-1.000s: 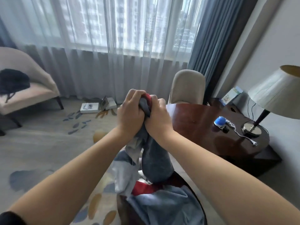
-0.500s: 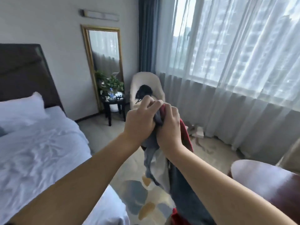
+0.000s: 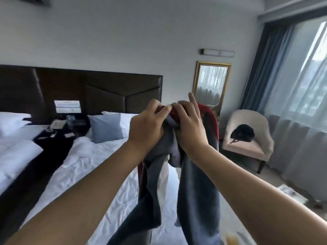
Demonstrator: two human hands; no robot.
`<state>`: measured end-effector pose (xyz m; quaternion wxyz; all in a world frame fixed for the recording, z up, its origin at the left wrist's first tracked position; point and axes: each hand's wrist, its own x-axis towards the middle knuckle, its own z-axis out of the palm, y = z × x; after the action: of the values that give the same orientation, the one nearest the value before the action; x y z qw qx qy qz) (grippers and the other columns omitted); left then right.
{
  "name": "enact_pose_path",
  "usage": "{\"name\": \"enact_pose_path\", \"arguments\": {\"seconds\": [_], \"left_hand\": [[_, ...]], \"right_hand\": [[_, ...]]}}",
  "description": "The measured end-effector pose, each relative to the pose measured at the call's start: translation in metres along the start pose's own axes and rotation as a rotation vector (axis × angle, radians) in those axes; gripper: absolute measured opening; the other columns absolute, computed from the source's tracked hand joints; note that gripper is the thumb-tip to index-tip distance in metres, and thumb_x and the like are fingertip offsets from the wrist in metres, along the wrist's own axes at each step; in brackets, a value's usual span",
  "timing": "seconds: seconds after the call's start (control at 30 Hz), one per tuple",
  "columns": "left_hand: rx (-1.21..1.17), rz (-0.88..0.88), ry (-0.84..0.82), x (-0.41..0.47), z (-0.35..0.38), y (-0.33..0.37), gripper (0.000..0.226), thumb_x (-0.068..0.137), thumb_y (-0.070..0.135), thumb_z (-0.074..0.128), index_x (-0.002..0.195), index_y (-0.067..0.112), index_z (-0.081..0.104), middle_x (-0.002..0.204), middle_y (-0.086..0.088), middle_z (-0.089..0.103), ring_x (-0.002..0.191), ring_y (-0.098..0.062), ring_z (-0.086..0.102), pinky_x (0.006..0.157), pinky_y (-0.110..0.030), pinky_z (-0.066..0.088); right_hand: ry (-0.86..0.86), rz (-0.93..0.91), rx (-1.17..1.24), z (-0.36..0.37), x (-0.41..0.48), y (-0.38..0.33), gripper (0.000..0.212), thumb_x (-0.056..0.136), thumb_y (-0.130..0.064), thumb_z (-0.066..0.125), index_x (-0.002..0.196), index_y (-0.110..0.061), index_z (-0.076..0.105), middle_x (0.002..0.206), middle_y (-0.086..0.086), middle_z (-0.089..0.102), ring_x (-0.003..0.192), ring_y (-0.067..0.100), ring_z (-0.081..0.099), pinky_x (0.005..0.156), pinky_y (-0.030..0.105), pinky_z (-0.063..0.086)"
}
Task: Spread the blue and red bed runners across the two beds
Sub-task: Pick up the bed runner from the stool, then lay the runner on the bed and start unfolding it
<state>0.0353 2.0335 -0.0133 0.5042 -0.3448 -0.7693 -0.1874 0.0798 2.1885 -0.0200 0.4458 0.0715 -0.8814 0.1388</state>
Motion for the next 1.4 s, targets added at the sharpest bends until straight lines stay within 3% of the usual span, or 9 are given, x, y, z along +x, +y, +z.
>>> {"name": "enact_pose_path", "arguments": {"seconds": [0.3, 0.4, 0.5, 0.67, 0.8, 0.97, 1.1, 1.23, 1.4], "left_hand": [[0.374, -0.033, 0.118, -0.061, -0.037, -0.247, 0.024, 0.091, 0.011, 0.07, 0.112, 0.023, 0.075, 0.104, -0.005, 0.069, 0.078, -0.026, 0.061, 0.057, -0.033, 0.036], [0.358, -0.071, 0.04, -0.088, -0.028, -0.311, 0.03, 0.098, 0.017, 0.053, 0.12, 0.02, 0.073, 0.13, -0.012, 0.067, 0.116, -0.038, 0.064, 0.079, -0.047, 0.051], [0.374, -0.139, -0.106, -0.116, -0.017, -0.366, 0.04, 0.101, 0.028, 0.045, 0.134, 0.022, 0.065, 0.146, -0.012, 0.058, 0.135, -0.042, 0.053, 0.104, -0.062, 0.044], [0.377, -0.254, -0.288, -0.164, 0.013, -0.441, 0.046, 0.099, 0.028, 0.039, 0.137, 0.02, 0.062, 0.146, -0.009, 0.059, 0.13, -0.036, 0.058, 0.106, -0.064, 0.044], [0.386, -0.313, -0.426, -0.216, 0.053, -0.501, 0.041, 0.087, 0.014, 0.069, 0.128, 0.016, 0.069, 0.136, -0.011, 0.065, 0.114, -0.033, 0.067, 0.1, -0.06, 0.05], [0.238, -0.484, -0.582, -0.311, 0.12, -0.551, 0.034, 0.079, 0.005, 0.079, 0.112, 0.01, 0.076, 0.122, -0.014, 0.071, 0.108, -0.034, 0.07, 0.104, -0.058, 0.048], [0.096, -0.683, -0.814, -0.414, 0.176, -0.564, 0.042, 0.1, 0.014, 0.057, 0.141, 0.012, 0.057, 0.152, -0.009, 0.052, 0.138, -0.032, 0.05, 0.119, -0.055, 0.029], [0.001, -0.696, -1.011, -0.538, 0.217, -0.556, 0.048, 0.08, 0.011, 0.078, 0.128, 0.012, 0.068, 0.159, -0.018, 0.04, 0.129, -0.04, 0.054, 0.1, -0.059, 0.047], [-0.063, -0.737, -1.239, -0.656, 0.226, -0.535, 0.056, 0.083, 0.028, 0.075, 0.136, 0.027, 0.06, 0.167, -0.014, 0.025, 0.141, -0.039, 0.041, 0.103, -0.058, 0.044]], "right_hand": [[-0.143, -0.18, -0.11, 0.173, 0.083, -0.166, 0.069, 0.084, -0.007, 0.063, 0.149, -0.023, 0.045, 0.159, 0.009, 0.036, 0.157, 0.029, -0.01, 0.087, 0.07, 0.048], [-0.23, -0.15, -0.098, 0.234, 0.094, -0.197, 0.079, 0.086, -0.009, 0.06, 0.156, -0.031, 0.03, 0.165, 0.005, 0.026, 0.156, 0.028, -0.016, 0.088, 0.072, 0.046], [-0.299, -0.156, -0.088, 0.295, 0.106, -0.218, 0.081, 0.086, -0.01, 0.061, 0.156, -0.031, 0.025, 0.165, 0.005, 0.026, 0.156, 0.03, -0.013, 0.09, 0.073, 0.044], [-0.432, -0.187, -0.099, 0.395, 0.112, -0.235, 0.077, 0.088, -0.013, 0.06, 0.157, -0.027, 0.029, 0.163, 0.006, 0.031, 0.156, 0.031, -0.009, 0.093, 0.075, 0.042], [-0.572, -0.183, -0.074, 0.49, 0.1, -0.236, 0.072, 0.092, -0.015, 0.055, 0.158, -0.027, 0.028, 0.164, 0.003, 0.028, 0.156, 0.029, -0.013, 0.097, 0.079, 0.035], [-0.73, -0.171, -0.041, 0.62, 0.029, -0.233, 0.09, 0.094, -0.004, 0.051, 0.16, -0.042, 0.003, 0.17, -0.003, 0.005, 0.154, 0.035, -0.017, 0.101, 0.081, 0.025], [-0.989, -0.055, -0.038, 0.705, -0.071, -0.223, 0.099, 0.095, -0.002, 0.051, 0.158, -0.041, -0.015, 0.17, -0.01, -0.007, 0.154, 0.03, -0.021, 0.11, 0.081, 0.006], [-1.243, -0.023, -0.133, 0.753, -0.173, -0.21, 0.117, 0.093, -0.013, 0.064, 0.148, -0.041, -0.036, 0.17, -0.006, -0.01, 0.156, 0.03, -0.012, 0.115, 0.076, 0.011], [-1.487, 0.163, -0.122, 0.779, -0.277, -0.216, 0.099, 0.096, -0.014, 0.053, 0.156, -0.041, -0.021, 0.17, -0.006, -0.008, 0.156, 0.03, -0.008, 0.117, 0.073, 0.008]]}}
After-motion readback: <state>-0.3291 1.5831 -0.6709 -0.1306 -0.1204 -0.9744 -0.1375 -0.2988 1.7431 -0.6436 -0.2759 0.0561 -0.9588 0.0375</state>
